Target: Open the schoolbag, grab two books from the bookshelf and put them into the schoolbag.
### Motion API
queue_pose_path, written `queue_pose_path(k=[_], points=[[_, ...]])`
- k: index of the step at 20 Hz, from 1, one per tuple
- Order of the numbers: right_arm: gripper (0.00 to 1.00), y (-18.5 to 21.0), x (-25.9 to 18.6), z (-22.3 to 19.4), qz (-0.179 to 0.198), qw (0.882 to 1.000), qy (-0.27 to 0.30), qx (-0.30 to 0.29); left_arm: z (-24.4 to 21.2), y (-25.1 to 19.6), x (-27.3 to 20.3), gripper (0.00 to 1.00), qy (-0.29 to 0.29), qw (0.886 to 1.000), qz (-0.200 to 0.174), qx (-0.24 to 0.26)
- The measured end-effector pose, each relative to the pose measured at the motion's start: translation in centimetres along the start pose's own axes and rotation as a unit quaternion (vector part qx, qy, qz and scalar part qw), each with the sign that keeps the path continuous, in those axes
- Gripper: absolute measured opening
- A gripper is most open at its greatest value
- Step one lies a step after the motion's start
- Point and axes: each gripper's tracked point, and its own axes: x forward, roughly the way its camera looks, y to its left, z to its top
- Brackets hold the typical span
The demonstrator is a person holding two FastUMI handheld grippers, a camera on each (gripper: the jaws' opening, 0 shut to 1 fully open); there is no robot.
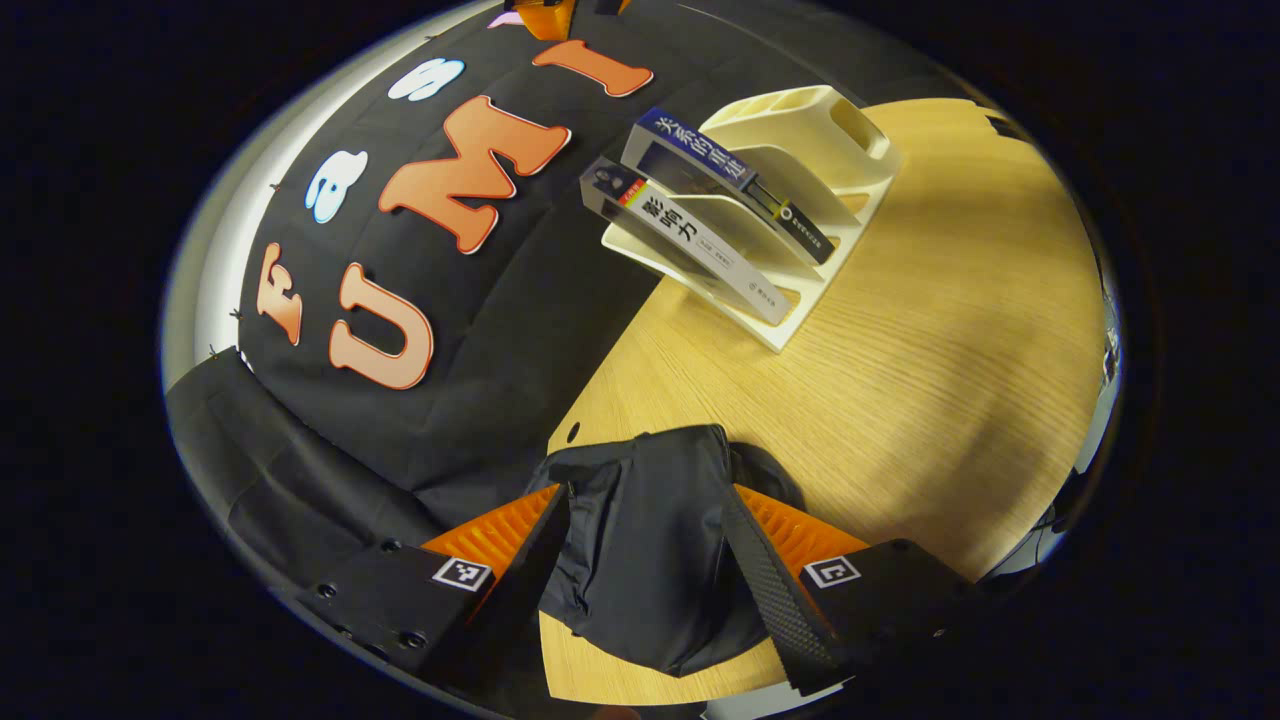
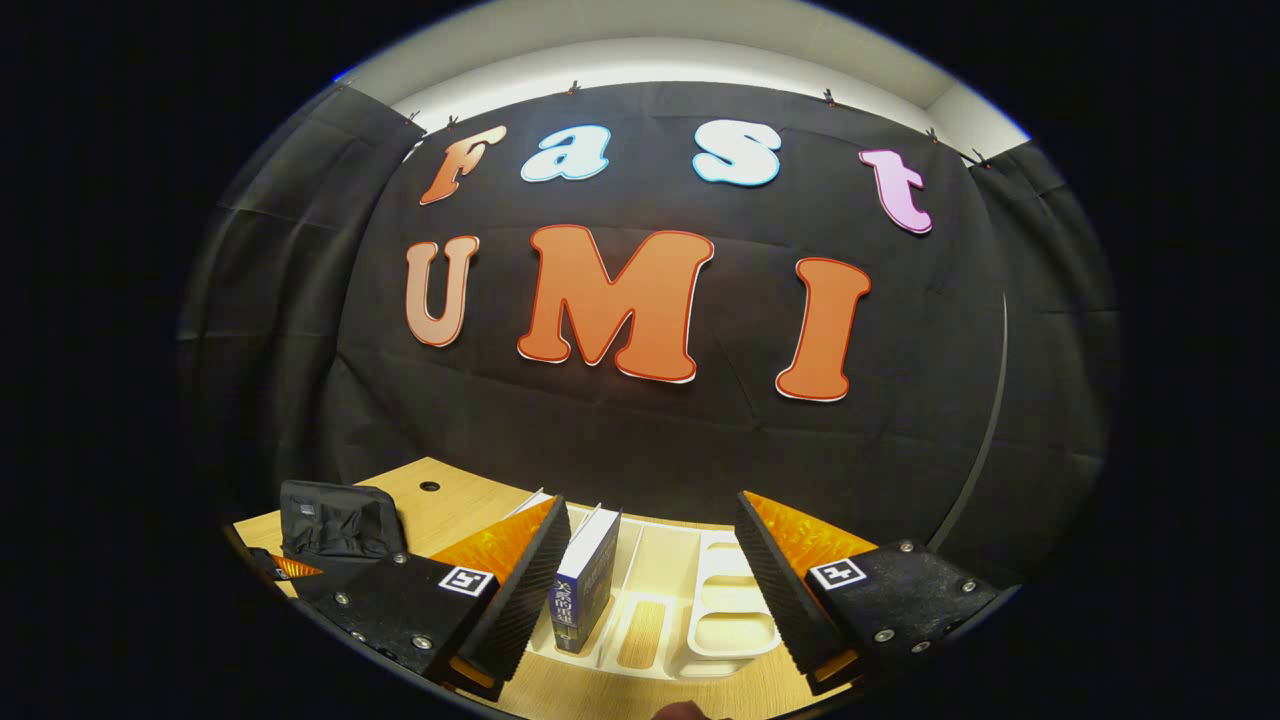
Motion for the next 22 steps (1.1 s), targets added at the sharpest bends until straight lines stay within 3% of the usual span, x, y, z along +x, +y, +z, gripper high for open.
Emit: queue_pose_path(k=[8, 13, 17, 20, 22], points=[[0.99, 0.0, 0.2, 0.2, 0.018, 1.0, -0.005, -0.005, -4.5, 0.2, -0.5, 0.97, 0.096, 0.995, 0.023, 0.004], [0.99, 0.2, 0.4, 0.3, 0.024, 1.0, -0.005, -0.009, -5.2, 1.4, 0.1, 0.95, 0.123, 0.991, 0.042, 0.011], [0.99, 0.9, 0.5, 0.1, 0.028, 0.999, 0.007, -0.016, -5.8, 1.4, 1.8, 0.65, 0.131, 0.991, 0.017, 0.011], [0.99, 1.4, 0.8, 0.0, 0.02, 0.999, 0.016, -0.029, -5.9, 1.2, 2.9, 0.28, 0.13, 0.991, -0.014, 0.003], [0.99, 2.0, 1.0, 0.0, 0.013, 0.999, 0.024, -0.029, -5.8, 1.3, 3.2, 0.11, 0.126, 0.991, -0.05, -0.008]])
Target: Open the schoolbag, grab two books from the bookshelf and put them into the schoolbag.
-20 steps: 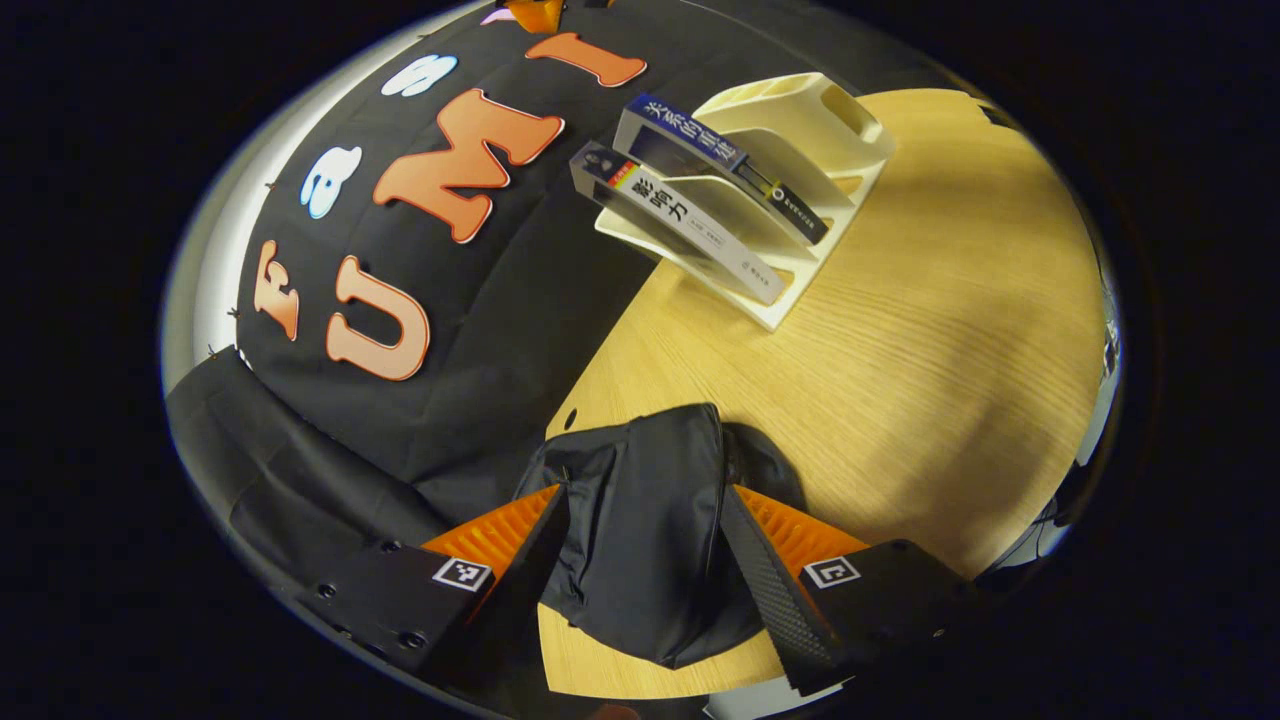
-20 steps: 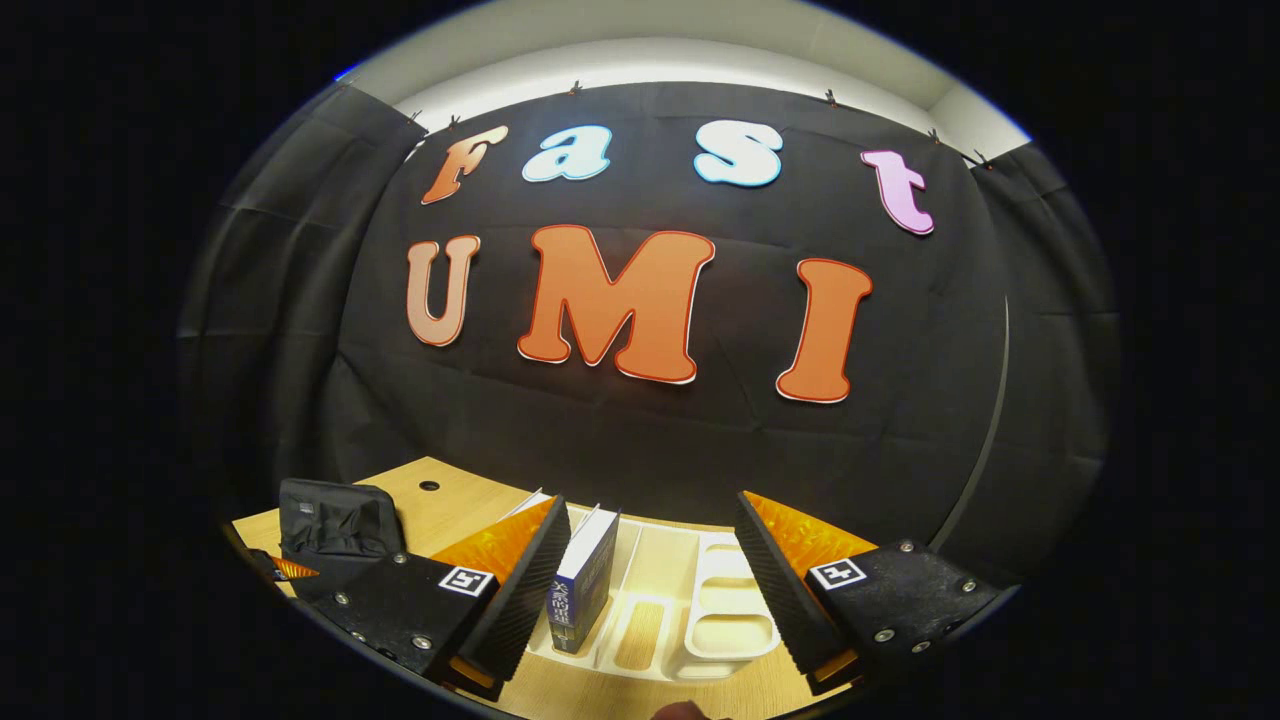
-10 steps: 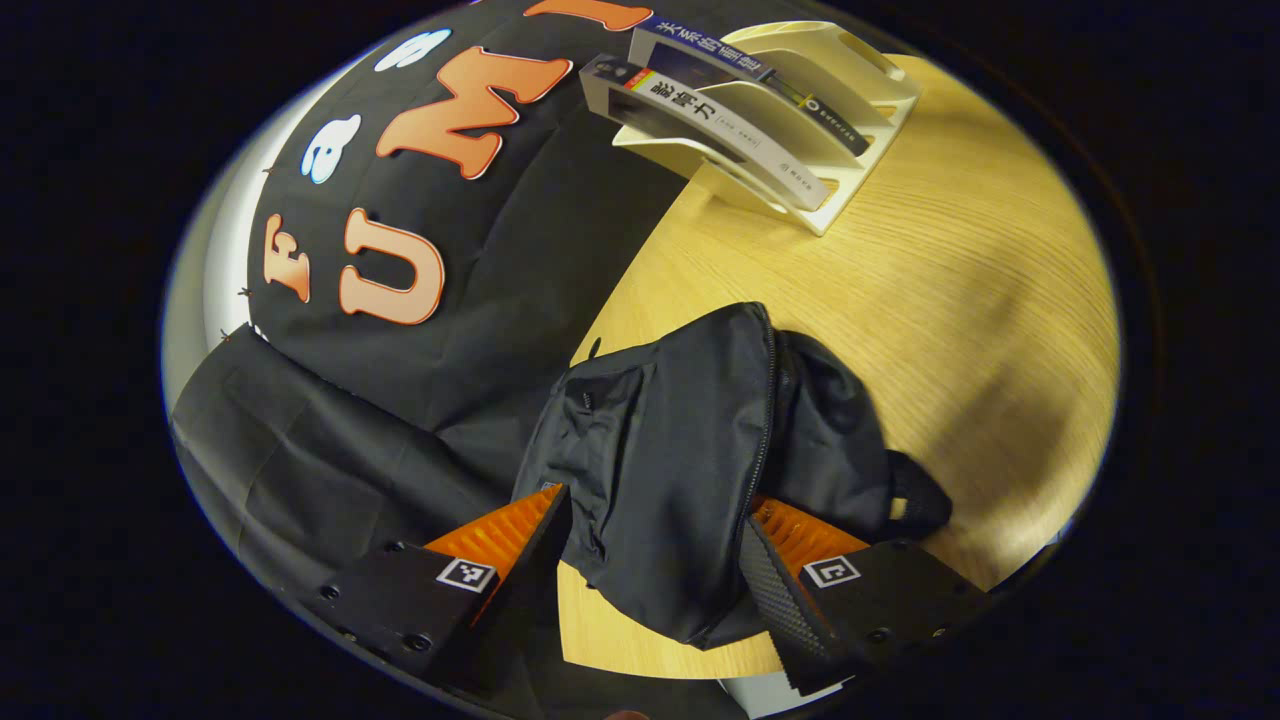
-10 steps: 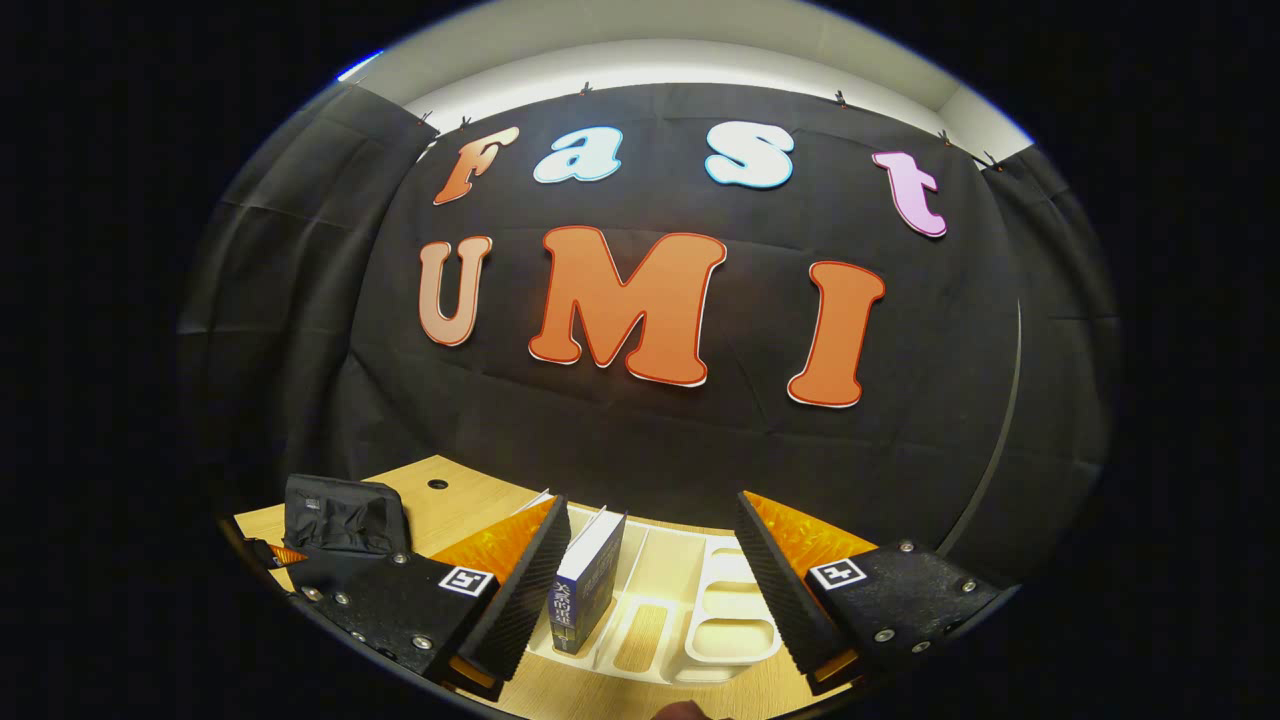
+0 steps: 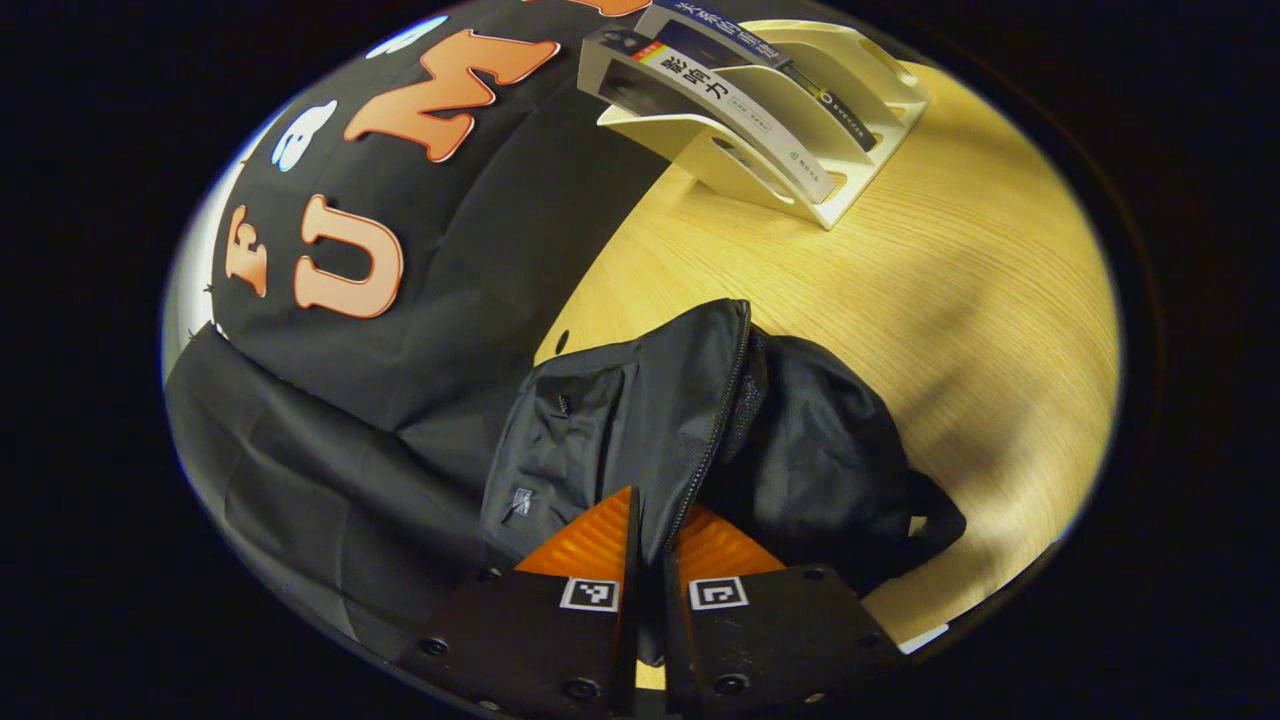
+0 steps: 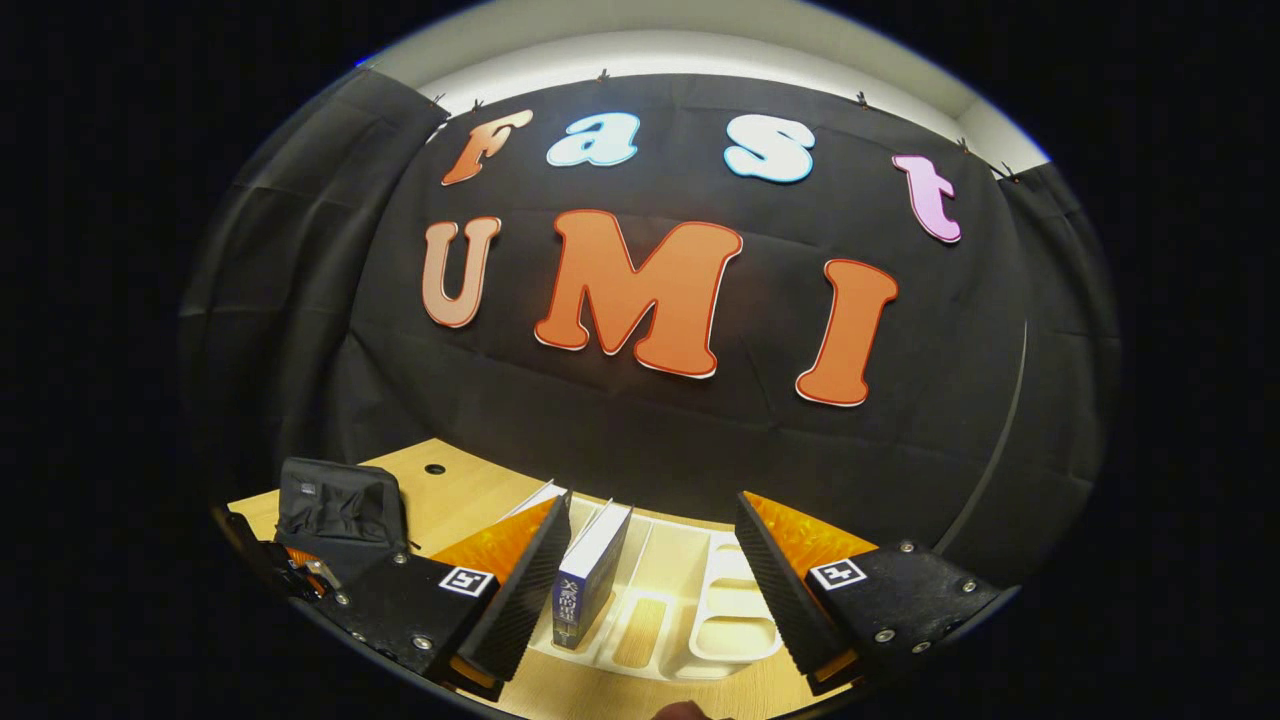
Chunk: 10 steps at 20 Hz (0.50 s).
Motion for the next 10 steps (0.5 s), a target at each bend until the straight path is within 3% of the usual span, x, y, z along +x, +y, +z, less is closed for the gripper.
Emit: queue_pose_path(k=[4, 10], points=[[0.99, 1.8, 0.8, 0.2, -0.021, 0.999, 0.028, 0.006, 0.0, 0.6, -0.2, 0.08, 0.003, 0.994, -0.106, -0.04], [0.99, 6.0, 2.5, 0.2, -0.024, 0.996, 0.082, -0.004, 0.8, 4.7, -1.0, 0.06, -0.022, 0.978, -0.197, -0.061]])
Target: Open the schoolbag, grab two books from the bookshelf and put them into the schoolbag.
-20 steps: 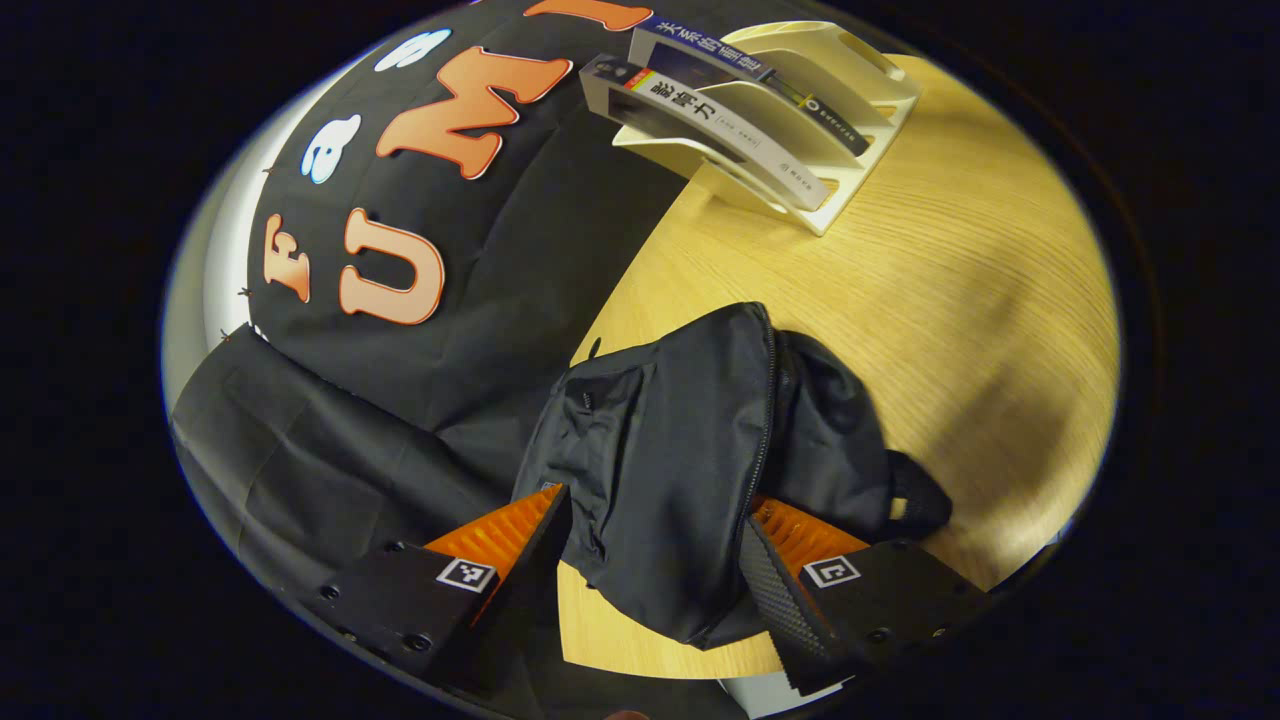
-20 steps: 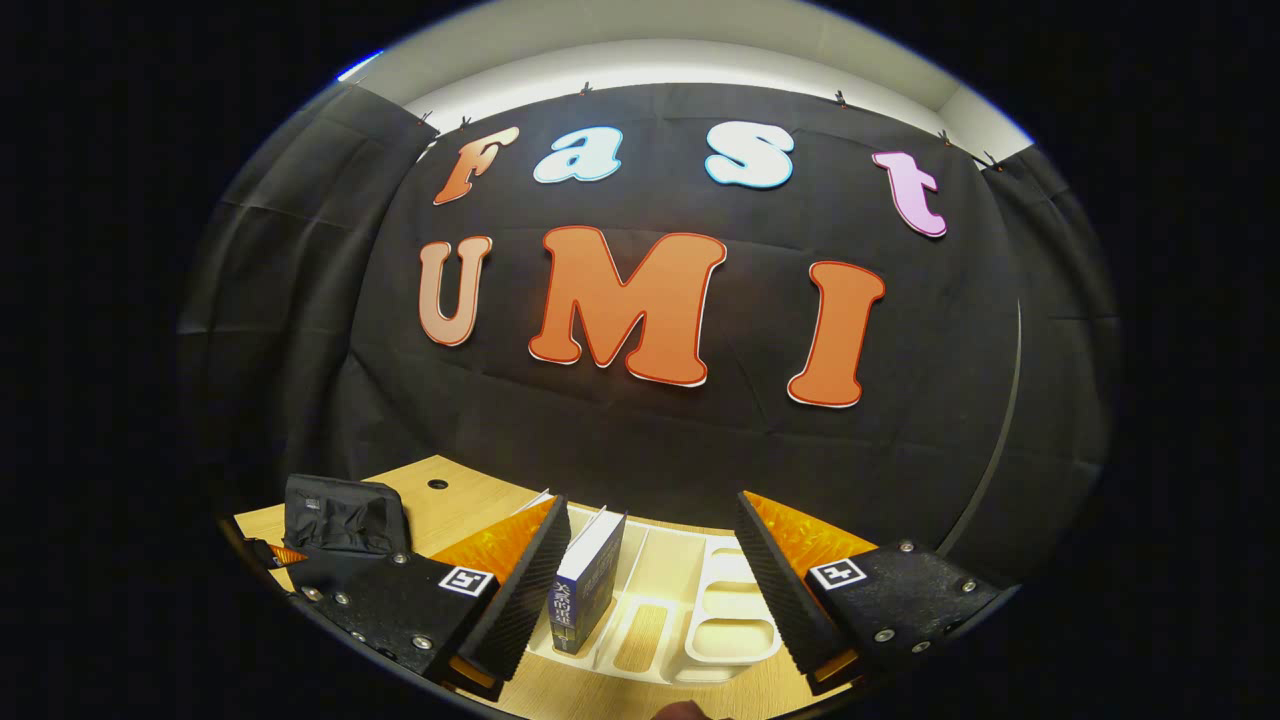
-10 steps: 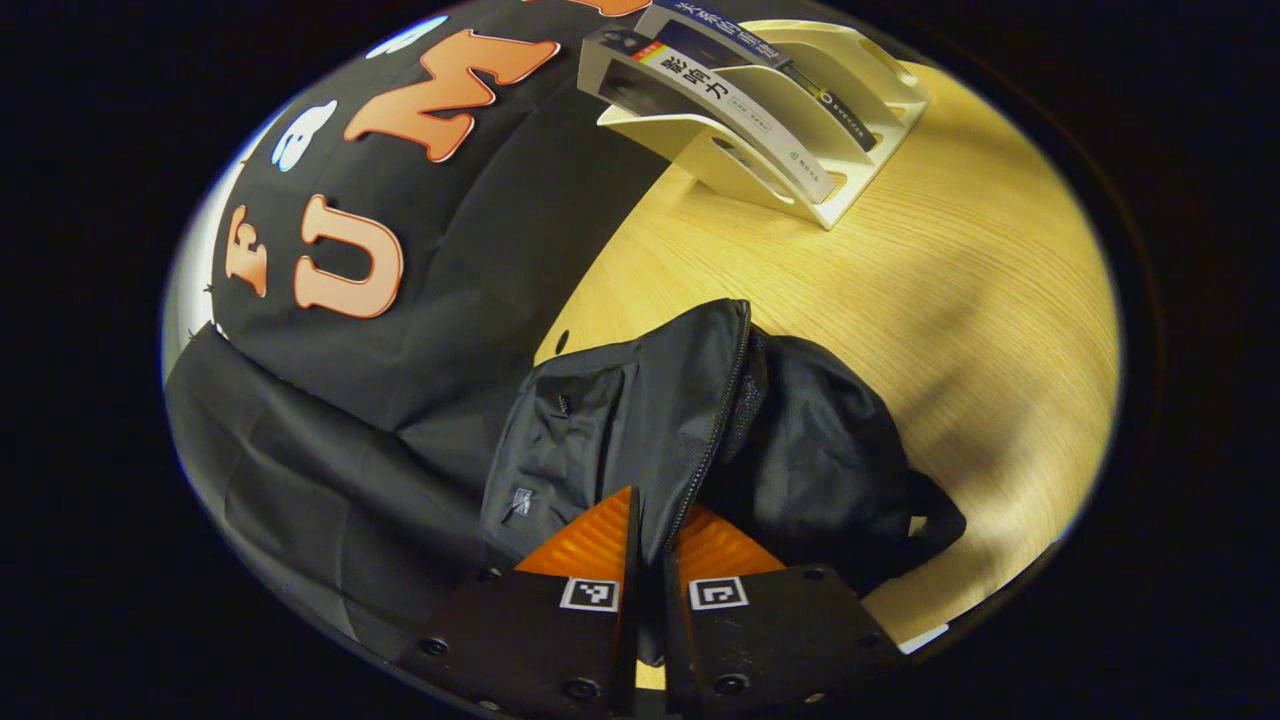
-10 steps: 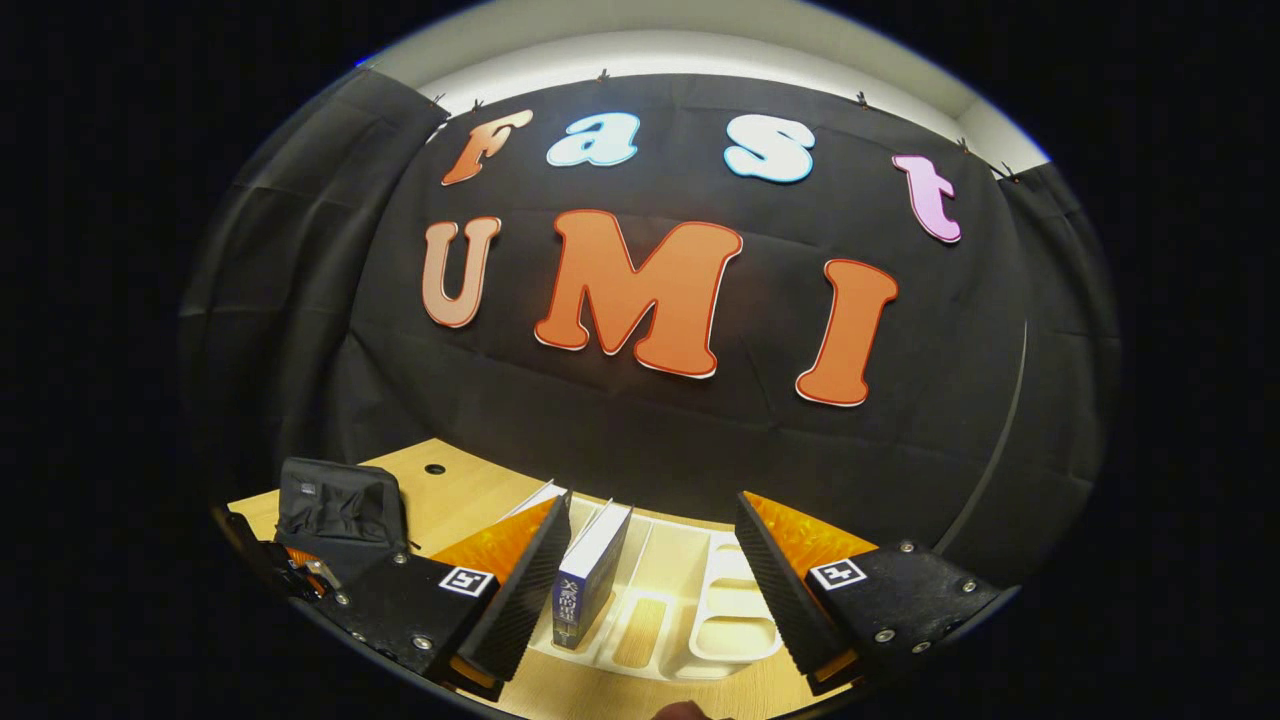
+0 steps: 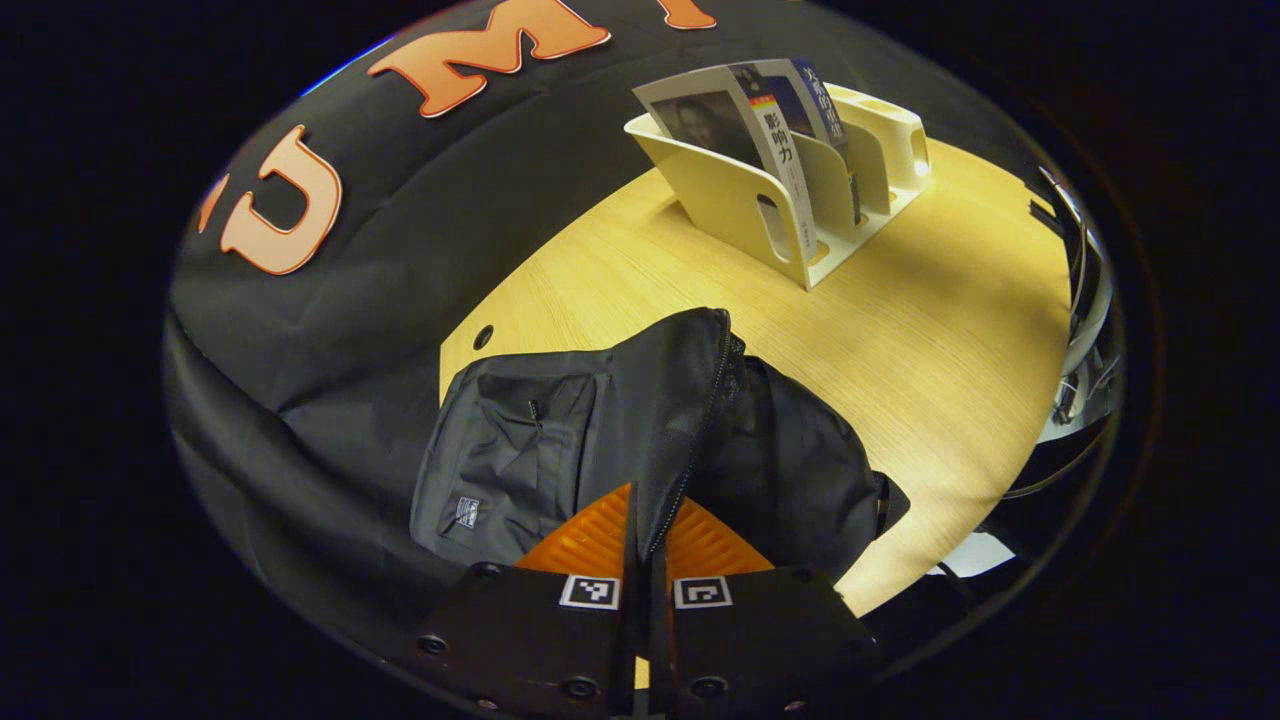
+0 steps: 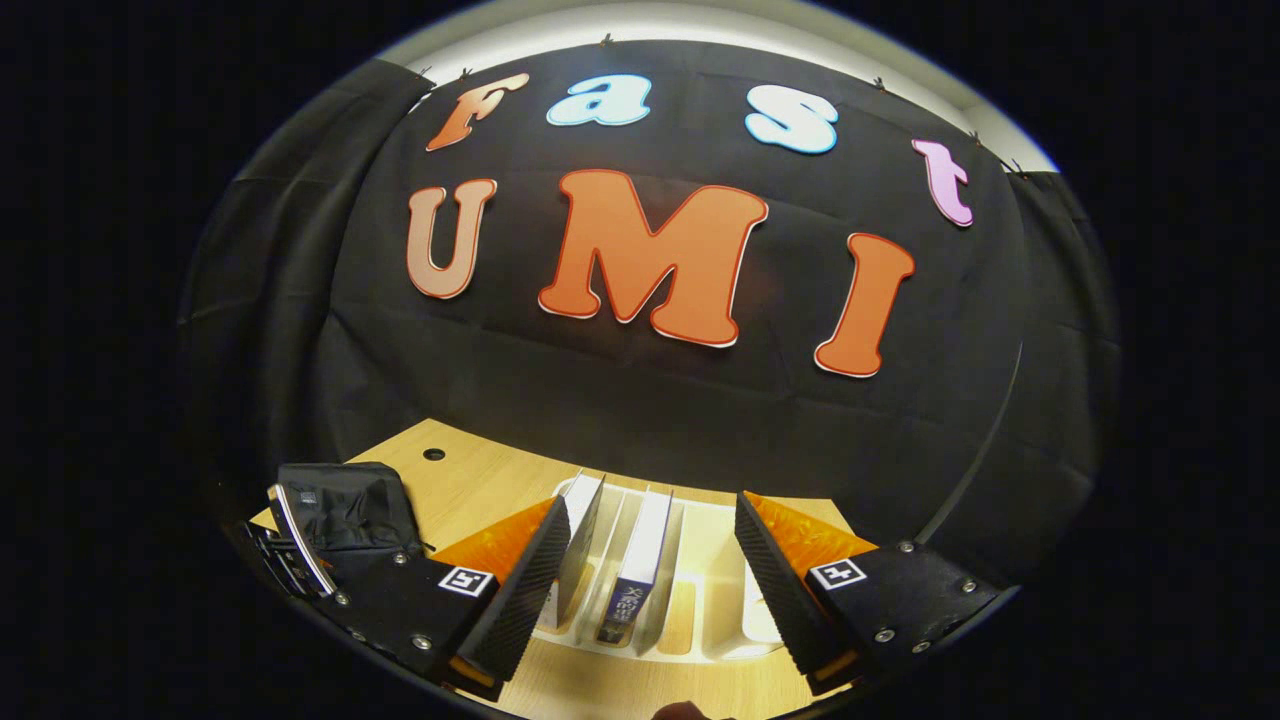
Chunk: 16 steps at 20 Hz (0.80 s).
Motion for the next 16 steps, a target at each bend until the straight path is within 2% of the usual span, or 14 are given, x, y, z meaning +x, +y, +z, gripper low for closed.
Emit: queue_pose_path(k=[3, 10, 16], points=[[0.99, 1.3, 1.4, 0.2, -0.005, 0.999, 0.026, -0.024, 0.4, 1.5, -1.2, 0.06, -0.005, 0.999, -0.042, -0.002], [1.0, 3.3, 4.0, -0.2, -0.004, 0.994, 0.109, -0.015, 1.9, 5.6, -3.1, 0.06, -0.005, 0.992, -0.123, -0.001], [0.99, 4.6, 7.1, -1.8, 0.013, 0.977, 0.211, 0.01, 3.6, 8.4, -4.0, 0.06, 0.001, 0.984, -0.179, 0.013]])
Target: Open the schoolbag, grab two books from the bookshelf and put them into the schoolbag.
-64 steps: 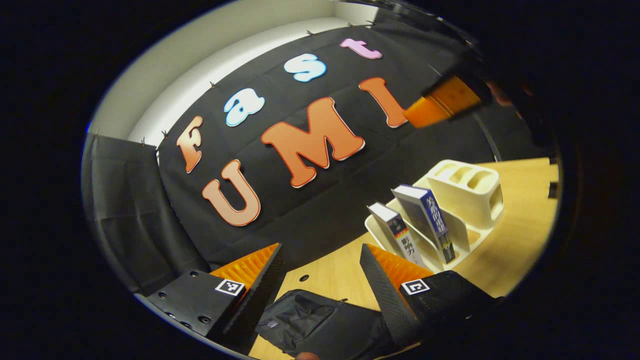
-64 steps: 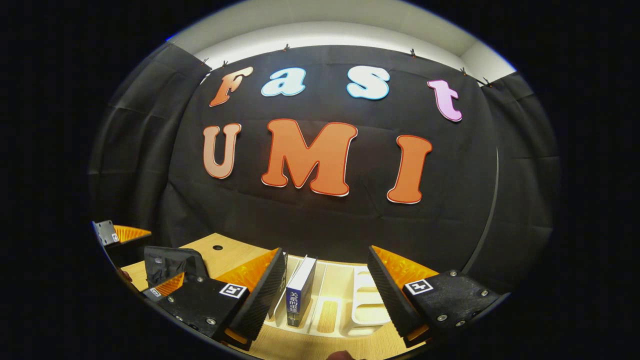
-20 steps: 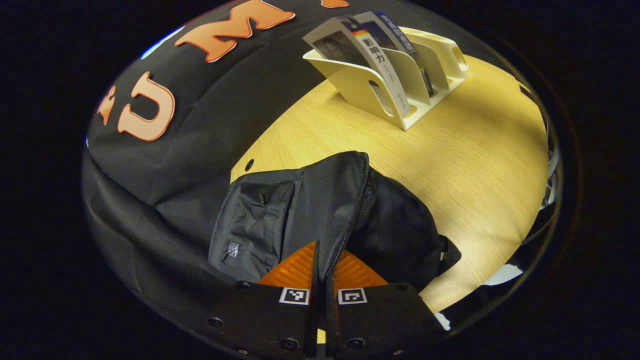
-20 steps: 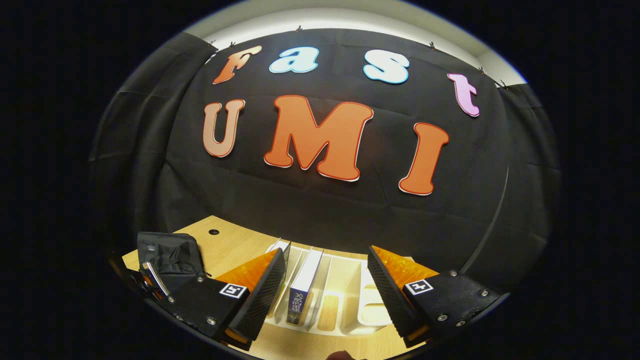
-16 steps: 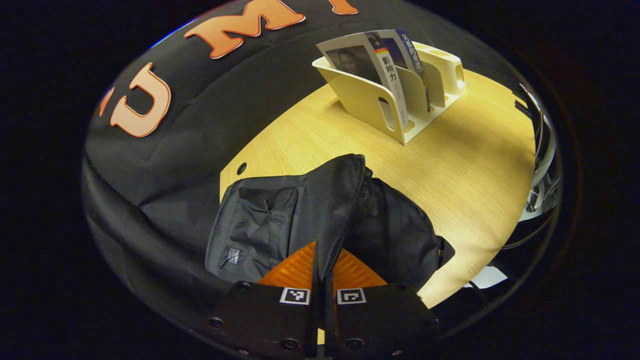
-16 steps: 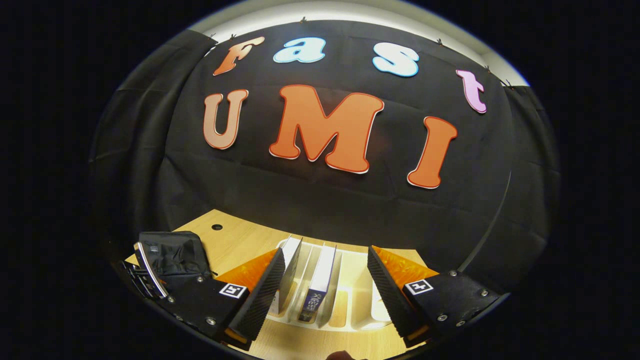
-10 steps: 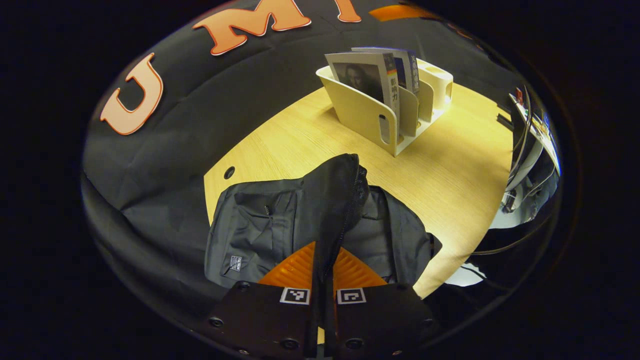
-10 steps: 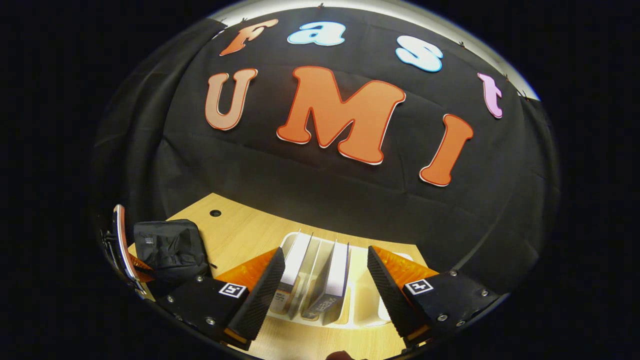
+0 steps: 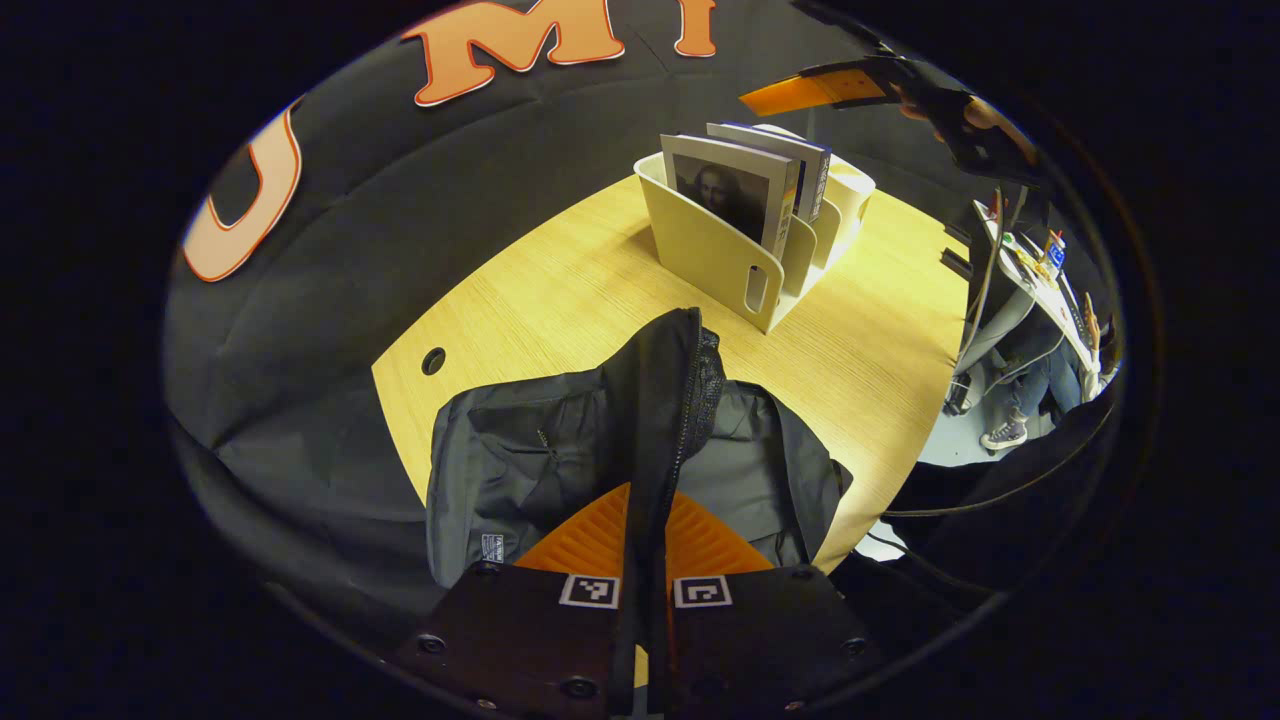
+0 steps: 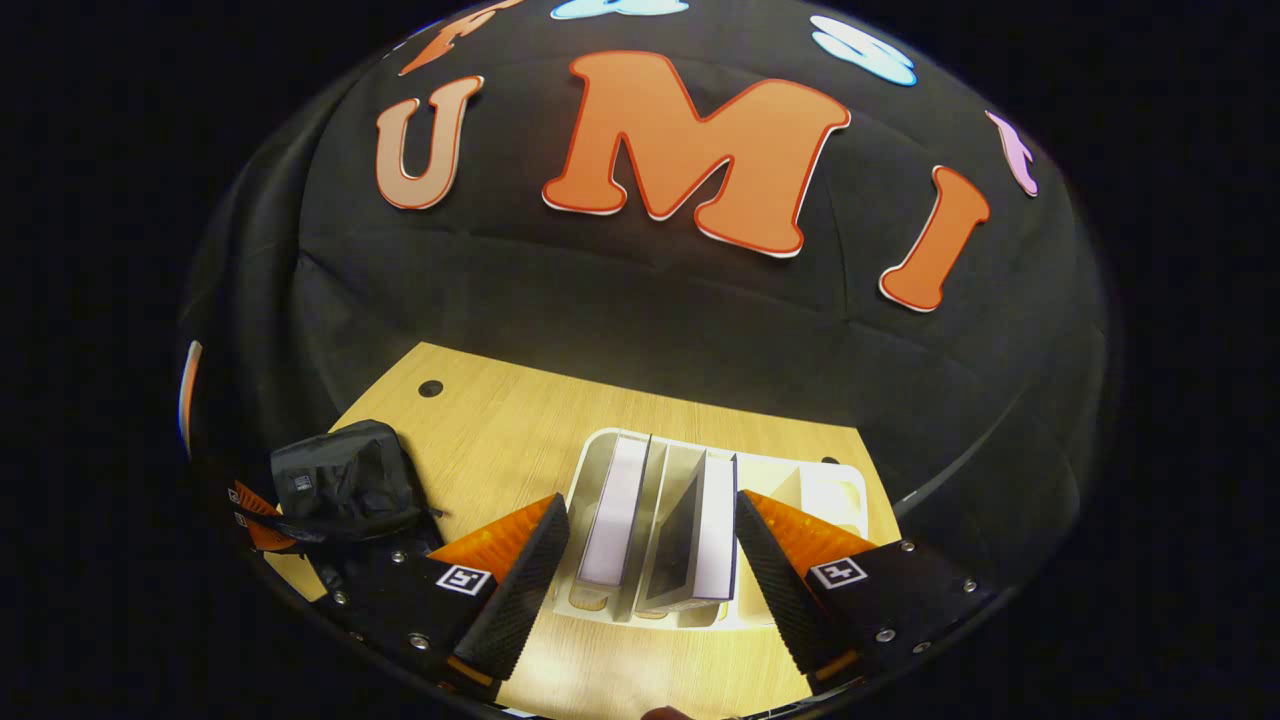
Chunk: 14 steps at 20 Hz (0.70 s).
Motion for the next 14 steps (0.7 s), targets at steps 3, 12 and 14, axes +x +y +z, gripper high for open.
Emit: queue_pose_path(k=[3, 12, 14], points=[[1.0, 0.7, 1.5, -0.3, 0.02, 0.998, 0.058, 0.01, 0.9, 1.0, -0.9, 0.06, 0.008, 1.0, -0.028, 0.01], [0.96, 2.5, 6.6, -3.2, 0.052, 0.97, 0.234, 0.028, 2.2, 2.4, -1.6, 0.05, 0.033, 0.996, -0.074, 0.044], [0.87, 2.8, 7.7, -4.0, 0.052, 0.961, 0.268, 0.042, 2.3, 2.6, -1.6, 0.05, 0.035, 0.996, -0.074, 0.048]])
